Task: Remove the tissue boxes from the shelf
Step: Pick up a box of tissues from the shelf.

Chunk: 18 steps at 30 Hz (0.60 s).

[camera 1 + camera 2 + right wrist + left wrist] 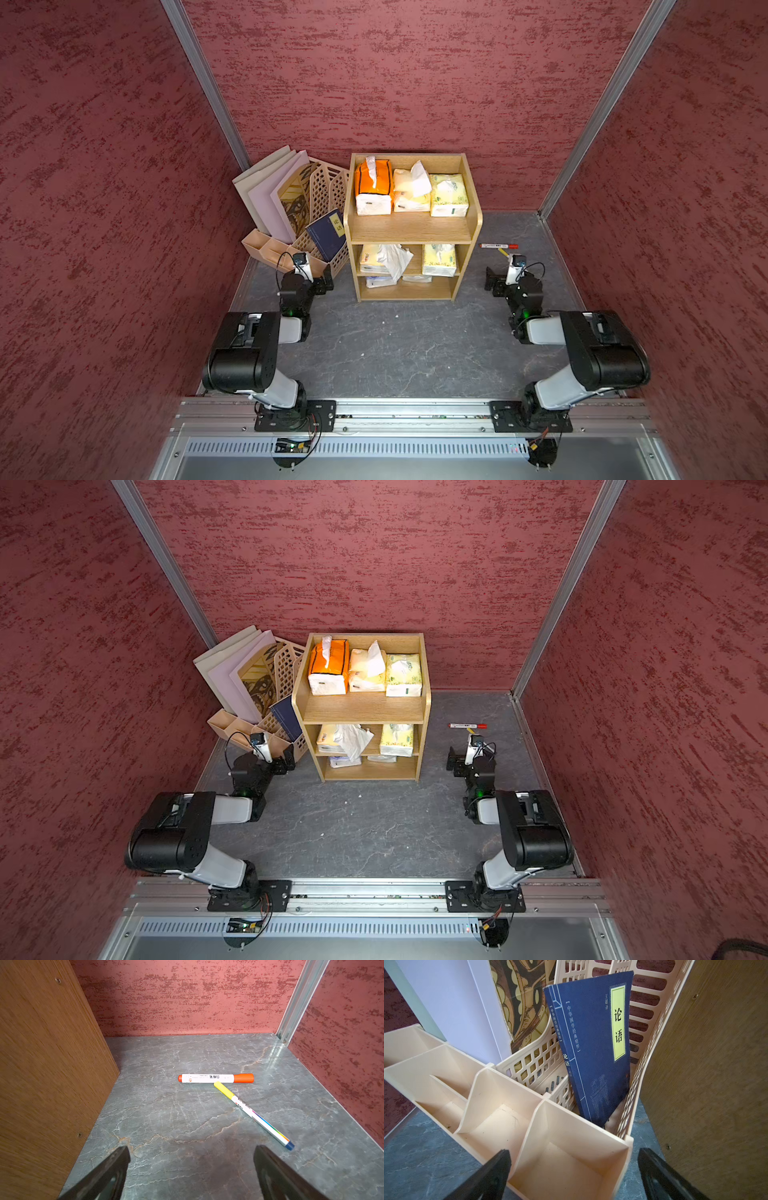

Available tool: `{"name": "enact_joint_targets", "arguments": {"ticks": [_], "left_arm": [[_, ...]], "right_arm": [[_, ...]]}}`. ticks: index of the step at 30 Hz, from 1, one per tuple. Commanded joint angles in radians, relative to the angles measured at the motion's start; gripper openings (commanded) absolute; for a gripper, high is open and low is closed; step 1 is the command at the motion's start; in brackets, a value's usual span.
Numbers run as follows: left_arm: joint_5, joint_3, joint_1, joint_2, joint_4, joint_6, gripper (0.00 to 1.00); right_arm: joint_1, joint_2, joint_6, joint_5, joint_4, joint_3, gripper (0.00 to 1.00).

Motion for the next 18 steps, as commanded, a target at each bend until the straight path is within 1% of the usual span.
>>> {"name": "enact_joint_targets", "arguments": {"ticks": [1,18], "left_arm": [[-0.012,0.008,0.006,0.0,0.015,0.01,1.0],[-0.01,0.008,0.006,0.0,0.015,0.01,1.0]], "right_arm": [[-0.005,-0.014,-0.001,-0.01,-0.005,0.018,0.98],[-0.005,-0.014,-0.001,-0.011,-0.008,0.018,0.99]]}}
